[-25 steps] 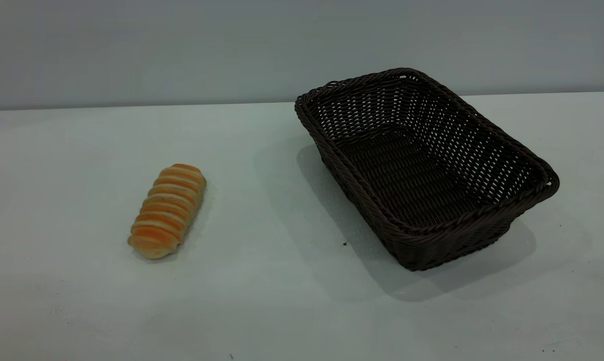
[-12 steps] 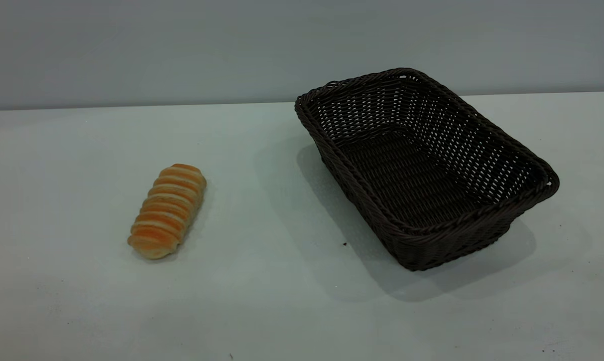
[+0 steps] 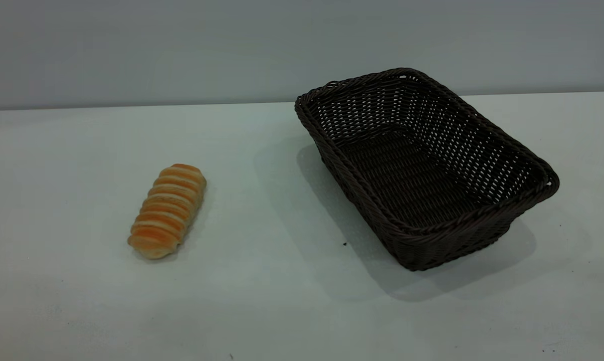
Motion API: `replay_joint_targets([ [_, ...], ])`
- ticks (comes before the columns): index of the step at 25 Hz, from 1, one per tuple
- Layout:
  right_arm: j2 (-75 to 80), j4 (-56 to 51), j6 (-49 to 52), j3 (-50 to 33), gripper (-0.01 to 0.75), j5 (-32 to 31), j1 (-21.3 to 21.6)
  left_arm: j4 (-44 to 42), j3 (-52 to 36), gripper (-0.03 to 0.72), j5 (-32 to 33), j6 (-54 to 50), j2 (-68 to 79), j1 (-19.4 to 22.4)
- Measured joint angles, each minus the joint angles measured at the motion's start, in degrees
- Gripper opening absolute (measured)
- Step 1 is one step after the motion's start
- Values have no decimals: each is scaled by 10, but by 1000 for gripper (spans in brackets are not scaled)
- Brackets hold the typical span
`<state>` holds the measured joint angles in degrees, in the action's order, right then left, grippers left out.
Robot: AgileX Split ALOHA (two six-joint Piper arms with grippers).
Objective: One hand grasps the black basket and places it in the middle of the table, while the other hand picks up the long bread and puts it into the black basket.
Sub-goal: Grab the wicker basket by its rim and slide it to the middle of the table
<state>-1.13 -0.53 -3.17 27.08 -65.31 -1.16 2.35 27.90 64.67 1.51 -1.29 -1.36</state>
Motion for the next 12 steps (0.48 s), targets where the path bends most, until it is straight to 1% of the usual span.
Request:
replay_joint_targets([
  [2,0,0,0,0,541,0,0,6,6,414,-17,0,0,0],
  [6,0,-6,-21,8,541,18,0,37,16,414,-103,-6,14,0],
  [9,20,-42,-42,15,541,52,0,55,17,414,-146,-8,74,0],
  [12,91,-106,-76,16,541,81,0,68,17,414,-196,4,156,0],
])
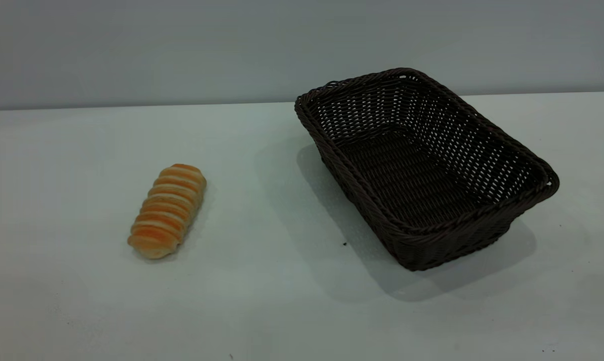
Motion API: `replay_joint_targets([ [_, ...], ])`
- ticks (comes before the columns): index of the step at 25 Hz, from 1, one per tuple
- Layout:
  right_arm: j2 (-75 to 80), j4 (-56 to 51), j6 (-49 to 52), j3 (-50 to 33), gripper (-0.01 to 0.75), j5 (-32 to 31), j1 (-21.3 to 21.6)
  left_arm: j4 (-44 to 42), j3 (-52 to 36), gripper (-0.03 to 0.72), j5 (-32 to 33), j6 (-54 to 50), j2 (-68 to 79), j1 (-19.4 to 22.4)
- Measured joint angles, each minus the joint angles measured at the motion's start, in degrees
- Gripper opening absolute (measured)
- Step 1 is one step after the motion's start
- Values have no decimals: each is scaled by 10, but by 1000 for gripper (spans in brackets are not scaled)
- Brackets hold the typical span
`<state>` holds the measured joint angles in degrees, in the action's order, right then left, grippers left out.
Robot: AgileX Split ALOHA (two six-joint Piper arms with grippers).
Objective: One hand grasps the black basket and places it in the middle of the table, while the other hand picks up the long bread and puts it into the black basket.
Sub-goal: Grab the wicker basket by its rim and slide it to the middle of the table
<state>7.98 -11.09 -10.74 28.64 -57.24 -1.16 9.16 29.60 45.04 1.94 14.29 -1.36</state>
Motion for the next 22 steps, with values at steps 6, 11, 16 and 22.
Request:
replay_joint_targets([
  [6,196,-186,-134,0,541,68,0,5,48,414,-39,11,150,0],
  [11,377,-271,-243,7,541,104,0,5,90,414,-47,14,219,0],
  [16,516,-287,-276,43,541,129,-22,5,91,414,-48,14,233,0],
  [22,649,-292,-264,72,541,230,-119,5,91,414,-48,14,233,0],
])
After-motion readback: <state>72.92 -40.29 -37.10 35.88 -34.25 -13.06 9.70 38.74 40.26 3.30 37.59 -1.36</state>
